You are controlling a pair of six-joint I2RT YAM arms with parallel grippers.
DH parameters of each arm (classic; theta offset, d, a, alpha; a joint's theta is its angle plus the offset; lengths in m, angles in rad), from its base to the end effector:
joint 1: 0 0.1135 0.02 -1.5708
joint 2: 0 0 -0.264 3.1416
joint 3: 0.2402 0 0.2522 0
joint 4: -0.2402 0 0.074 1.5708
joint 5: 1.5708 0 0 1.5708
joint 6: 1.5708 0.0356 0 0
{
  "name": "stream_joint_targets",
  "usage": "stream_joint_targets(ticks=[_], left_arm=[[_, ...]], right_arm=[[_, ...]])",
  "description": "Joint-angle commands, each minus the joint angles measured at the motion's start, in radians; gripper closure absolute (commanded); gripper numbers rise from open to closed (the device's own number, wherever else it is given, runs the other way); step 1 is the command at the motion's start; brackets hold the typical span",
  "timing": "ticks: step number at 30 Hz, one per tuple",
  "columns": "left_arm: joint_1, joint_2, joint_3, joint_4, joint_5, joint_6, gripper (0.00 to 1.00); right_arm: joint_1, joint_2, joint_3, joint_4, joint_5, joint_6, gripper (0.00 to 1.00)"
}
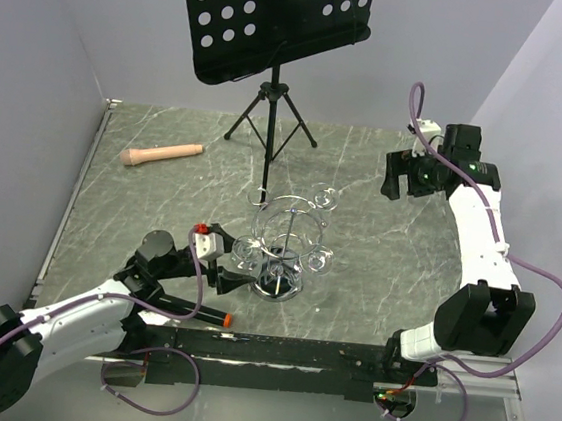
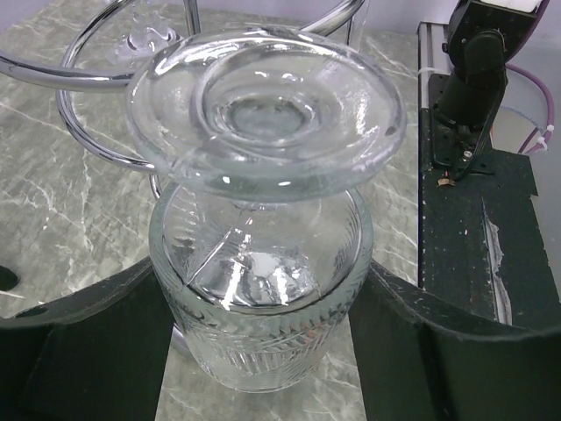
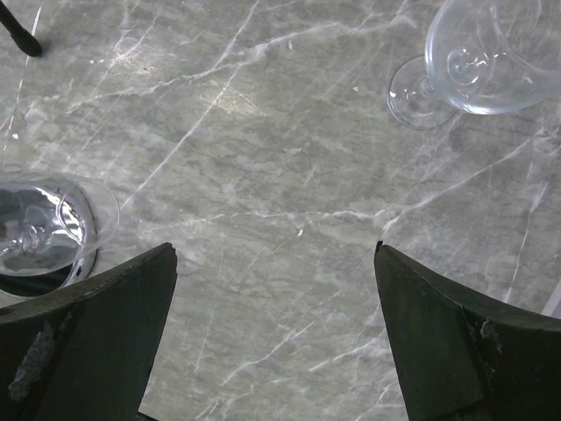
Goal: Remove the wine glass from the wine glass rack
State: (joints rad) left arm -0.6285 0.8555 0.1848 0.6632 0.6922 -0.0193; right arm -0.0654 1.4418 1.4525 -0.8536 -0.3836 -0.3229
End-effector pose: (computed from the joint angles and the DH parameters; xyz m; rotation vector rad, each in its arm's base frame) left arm 0.1302 -0.1227 0.2068 1.0129 1.3371 -1.0388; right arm 0.3018 -0.0064 0.3580 -0.4732 2.3039 0.2745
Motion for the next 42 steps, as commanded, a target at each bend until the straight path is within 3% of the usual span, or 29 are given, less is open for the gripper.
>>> stream_joint_targets(ticks=[1,8,20,33,42], left_arm=[[-0.002,-0.003,0.016,0.035,0.023,0.042,0.99],[-0.005,-0.026,-0.007,0.093,0.018,-0.019,0.99],[-0.007,-0.090,-0.010,0.032,0.003,0.094,0.99],[-0.005,-0.130,-0.016,0.007,-0.013,0.117,0.99],[-0.004,-0.256,-0.034,-0.080,-0.013,0.176,0.99]], right_arm=[[0.019,0.005,0.028,-0.002,0.014,-0.018,0.00],[0.045,0.019,0.051,-0.030,0.031,-0.044,0.00],[0.113,0.060,0.111,-0.053,0.051,-0.067,0.00],[0.156,0.074,0.121,-0.048,0.075,-0.090,0.00],[0.165,0.080,0.124,-0.047,0.078,-0.094,0.00]])
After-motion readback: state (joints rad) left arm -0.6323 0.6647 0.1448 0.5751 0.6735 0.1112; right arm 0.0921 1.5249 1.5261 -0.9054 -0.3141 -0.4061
